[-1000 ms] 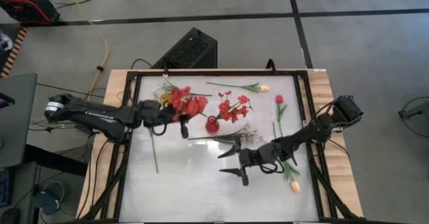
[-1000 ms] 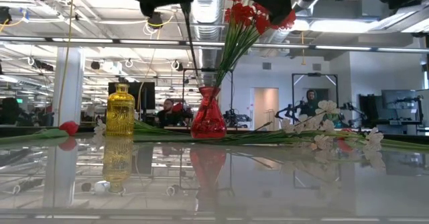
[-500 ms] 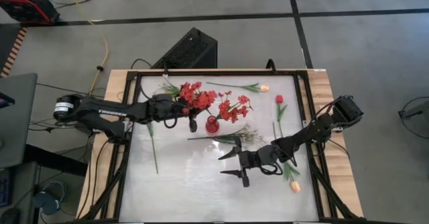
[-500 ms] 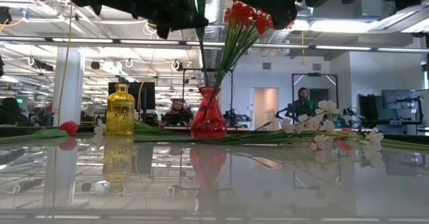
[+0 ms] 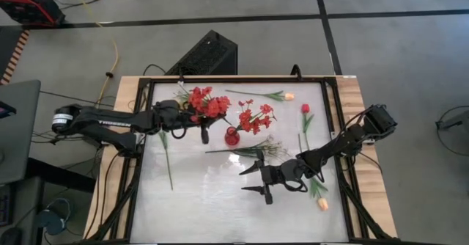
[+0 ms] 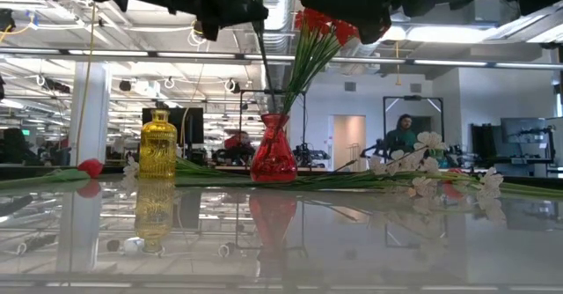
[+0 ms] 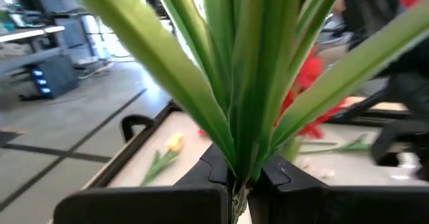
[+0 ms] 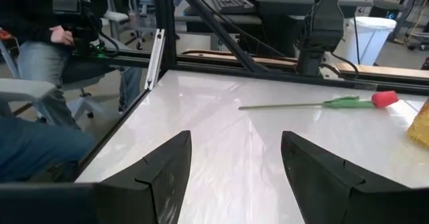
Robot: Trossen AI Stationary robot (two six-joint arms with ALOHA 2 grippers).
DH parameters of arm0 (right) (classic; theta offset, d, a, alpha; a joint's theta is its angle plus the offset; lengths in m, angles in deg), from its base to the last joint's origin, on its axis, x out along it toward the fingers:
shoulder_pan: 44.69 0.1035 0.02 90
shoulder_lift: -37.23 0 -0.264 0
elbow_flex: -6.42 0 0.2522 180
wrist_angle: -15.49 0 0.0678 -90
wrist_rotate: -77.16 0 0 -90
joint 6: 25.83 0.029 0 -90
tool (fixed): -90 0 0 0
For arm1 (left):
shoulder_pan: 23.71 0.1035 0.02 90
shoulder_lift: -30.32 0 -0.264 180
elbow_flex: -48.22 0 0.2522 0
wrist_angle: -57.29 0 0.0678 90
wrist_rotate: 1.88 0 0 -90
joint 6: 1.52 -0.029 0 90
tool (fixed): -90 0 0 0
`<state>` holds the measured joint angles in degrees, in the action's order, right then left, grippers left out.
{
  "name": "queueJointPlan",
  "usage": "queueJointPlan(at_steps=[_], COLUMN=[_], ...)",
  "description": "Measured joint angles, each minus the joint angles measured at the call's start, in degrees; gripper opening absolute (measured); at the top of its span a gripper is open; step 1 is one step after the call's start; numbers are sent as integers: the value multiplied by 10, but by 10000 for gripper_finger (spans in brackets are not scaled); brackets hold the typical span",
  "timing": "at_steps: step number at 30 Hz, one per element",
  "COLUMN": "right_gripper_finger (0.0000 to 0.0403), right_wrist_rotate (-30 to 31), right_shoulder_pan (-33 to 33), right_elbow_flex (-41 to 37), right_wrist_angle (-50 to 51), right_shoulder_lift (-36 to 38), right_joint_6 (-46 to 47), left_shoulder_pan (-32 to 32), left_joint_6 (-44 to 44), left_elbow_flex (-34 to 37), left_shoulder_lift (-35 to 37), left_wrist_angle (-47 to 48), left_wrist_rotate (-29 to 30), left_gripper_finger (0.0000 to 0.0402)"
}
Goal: Sort flowers into vase by color
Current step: Put the orange flowers into the red vase
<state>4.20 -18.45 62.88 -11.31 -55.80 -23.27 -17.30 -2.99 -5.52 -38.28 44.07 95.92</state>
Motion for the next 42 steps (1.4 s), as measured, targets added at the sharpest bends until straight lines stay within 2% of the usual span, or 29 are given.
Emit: queueJointPlan(at_steps=[8,18,27,36,42], right_gripper_finger=[258,258,258,258,258], right_wrist_rotate=[0,0,0,-1,-1], right_shoulder_pan=[0,0,0,0,0], right_elbow_flex=[0,0,0,0,0], right_wrist_angle=[-2,-4,-4,-4,1], right_shoulder_lift=[0,0,0,0,0], right_joint_6=[0,0,0,0,0], left_shoulder_pan=[-7,-11,-8,-2,-2], left_joint_6=[23,28,66,95,98], left_elbow_flex=[0,0,0,0,0], left_shoulder_lift=[8,-58,-62,-141,-147], left_wrist_angle=[24,14,16,1,4], left_wrist_rotate=[-20,-1,19,16,16], left_gripper_finger=[2,2,2,2,6])
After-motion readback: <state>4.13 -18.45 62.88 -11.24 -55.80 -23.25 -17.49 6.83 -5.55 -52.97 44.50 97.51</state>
